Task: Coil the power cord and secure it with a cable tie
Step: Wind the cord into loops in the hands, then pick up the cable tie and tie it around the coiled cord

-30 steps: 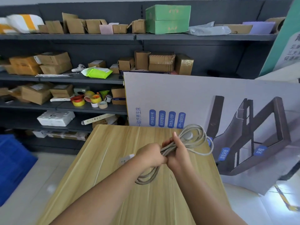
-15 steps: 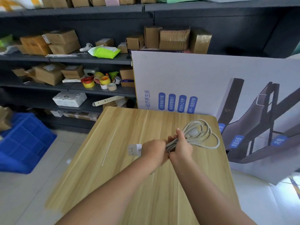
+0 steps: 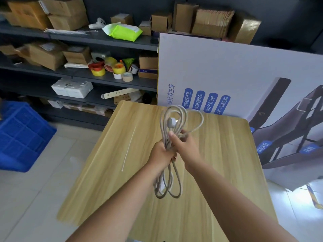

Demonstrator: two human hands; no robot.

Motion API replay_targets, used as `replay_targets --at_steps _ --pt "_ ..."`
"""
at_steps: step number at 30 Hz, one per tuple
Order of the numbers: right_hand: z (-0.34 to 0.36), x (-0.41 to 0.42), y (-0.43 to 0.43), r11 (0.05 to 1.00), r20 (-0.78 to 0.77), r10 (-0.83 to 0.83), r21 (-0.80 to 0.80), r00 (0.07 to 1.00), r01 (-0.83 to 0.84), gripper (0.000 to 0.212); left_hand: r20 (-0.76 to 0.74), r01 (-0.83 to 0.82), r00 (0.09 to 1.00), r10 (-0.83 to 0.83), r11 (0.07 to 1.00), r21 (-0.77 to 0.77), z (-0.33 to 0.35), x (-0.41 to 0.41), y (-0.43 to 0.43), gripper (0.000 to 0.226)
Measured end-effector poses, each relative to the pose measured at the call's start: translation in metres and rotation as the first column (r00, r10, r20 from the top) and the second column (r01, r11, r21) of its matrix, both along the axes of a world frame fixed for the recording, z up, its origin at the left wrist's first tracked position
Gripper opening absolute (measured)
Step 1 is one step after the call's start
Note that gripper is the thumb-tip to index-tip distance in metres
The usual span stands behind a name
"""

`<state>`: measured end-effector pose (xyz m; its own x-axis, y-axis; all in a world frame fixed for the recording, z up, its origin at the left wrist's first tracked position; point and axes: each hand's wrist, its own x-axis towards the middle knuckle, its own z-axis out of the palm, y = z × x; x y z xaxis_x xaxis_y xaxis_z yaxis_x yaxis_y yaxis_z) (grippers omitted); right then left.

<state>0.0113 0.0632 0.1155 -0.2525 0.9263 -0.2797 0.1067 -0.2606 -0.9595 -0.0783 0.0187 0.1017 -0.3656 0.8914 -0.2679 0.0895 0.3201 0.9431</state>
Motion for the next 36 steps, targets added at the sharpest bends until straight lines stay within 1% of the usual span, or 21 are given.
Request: replay_targets --at_steps 1,3,4,6,8,10,12,13,14,15,16,17,18,19,21,22,27,32,34,36 --pt "-0.002 -0.012 0.004 1.0 -0.004 0.001 -0.015 1.0 -0.001 0.04 0.066 -0.064 0.996 0.064 0.998 -0.001 -0.002 -0.02 0.0 0.02" --pt "-0.012 -0.035 0.013 0.995 -0.021 -0.047 -0.085 0.999 0.045 0.046 0.12 -0.166 0.979 0.167 0.986 -0.025 -0.012 -0.062 0.001 0.035" --pt "-0.021 -0.046 0.017 0.991 -0.016 -0.072 -0.113 0.997 0.07 0.046 0.13 -0.207 0.969 0.21 0.978 -0.038 -0.017 -0.084 0.002 0.038" --pt "-0.048 -0.069 0.022 0.985 0.051 -0.076 -0.153 0.996 0.083 0.042 0.173 -0.269 0.946 0.274 0.962 -0.052 -0.028 -0.126 0.003 0.037" --pt "-0.088 -0.091 0.023 0.983 0.143 -0.022 -0.176 0.99 0.047 0.031 0.184 -0.303 0.933 0.31 0.951 -0.069 -0.039 -0.162 0.001 0.039" --pt "-0.133 -0.111 0.021 0.984 0.249 0.083 -0.174 0.965 -0.04 0.02 0.172 -0.325 0.926 0.337 0.941 -0.095 -0.052 -0.189 -0.001 0.041" --pt "-0.175 -0.132 0.018 0.976 0.362 0.203 -0.152 0.91 -0.157 0.02 0.165 -0.331 0.923 0.347 0.936 -0.121 -0.065 -0.207 -0.006 0.04" --pt "-0.193 -0.143 0.014 0.961 0.417 0.274 -0.146 0.866 -0.234 0.022 0.167 -0.325 0.924 0.343 0.937 -0.13 -0.071 -0.213 -0.008 0.039" --pt "-0.21 -0.156 0.01 0.933 0.482 0.357 -0.141 0.8 -0.332 0.022 0.171 -0.321 0.924 0.342 0.937 -0.138 -0.078 -0.219 -0.01 0.038" --pt "-0.226 -0.169 0.005 0.885 0.557 0.439 -0.131 0.705 -0.448 0.024 0.174 -0.32 0.923 0.344 0.935 -0.15 -0.085 -0.226 -0.012 0.037" --pt "-0.239 -0.181 0.001 0.819 0.643 0.496 -0.122 0.584 -0.561 0.027 0.177 -0.322 0.92 0.349 0.932 -0.165 -0.091 -0.232 -0.014 0.035" --pt "-0.251 -0.191 -0.003 0.753 0.715 0.515 -0.113 0.473 -0.648 0.031 0.182 -0.326 0.916 0.357 0.929 -0.178 -0.097 -0.239 -0.016 0.035" --pt "-0.26 -0.2 -0.006 0.7 0.767 0.509 -0.105 0.391 -0.707 0.034 0.192 -0.333 0.911 0.366 0.925 -0.183 -0.103 -0.245 -0.017 0.034" --pt "-0.269 -0.208 -0.008 0.66 0.802 0.496 -0.099 0.333 -0.744 0.035 0.2 -0.341 0.905 0.375 0.922 -0.185 -0.108 -0.252 -0.018 0.034" --pt "-0.281 -0.219 -0.01 0.603 0.834 0.486 -0.104 0.261 -0.791 0.036 0.21 -0.345 0.9 0.381 0.92 -0.187 -0.117 -0.264 -0.022 0.033" --pt "-0.286 -0.223 -0.01 0.588 0.835 0.492 -0.111 0.246 -0.801 0.035 0.21 -0.343 0.901 0.379 0.92 -0.189 -0.121 -0.269 -0.023 0.033" --pt "-0.302 -0.23 -0.011 0.581 0.843 0.462 -0.052 0.276 -0.812 0.028 0.212 -0.326 0.906 0.366 0.924 -0.202 -0.142 -0.286 -0.034 0.036" --pt "-0.306 -0.236 -0.009 0.559 0.86 0.423 0.002 0.287 -0.829 0.023 0.223 -0.325 0.897 0.381 0.912 -0.249 -0.152 -0.29 -0.039 0.041" --pt "-0.307 -0.235 -0.008 0.539 0.874 0.372 0.072 0.314 -0.839 0.017 0.218 -0.317 0.9 0.379 0.909 -0.27 -0.154 -0.29 -0.04 0.042" --pt "-0.31 -0.234 -0.006 0.516 0.883 0.301 0.167 0.36 -0.84 0.008 0.225 -0.308 0.9 0.373 0.91 -0.277 -0.153 -0.29 -0.041 0.041"
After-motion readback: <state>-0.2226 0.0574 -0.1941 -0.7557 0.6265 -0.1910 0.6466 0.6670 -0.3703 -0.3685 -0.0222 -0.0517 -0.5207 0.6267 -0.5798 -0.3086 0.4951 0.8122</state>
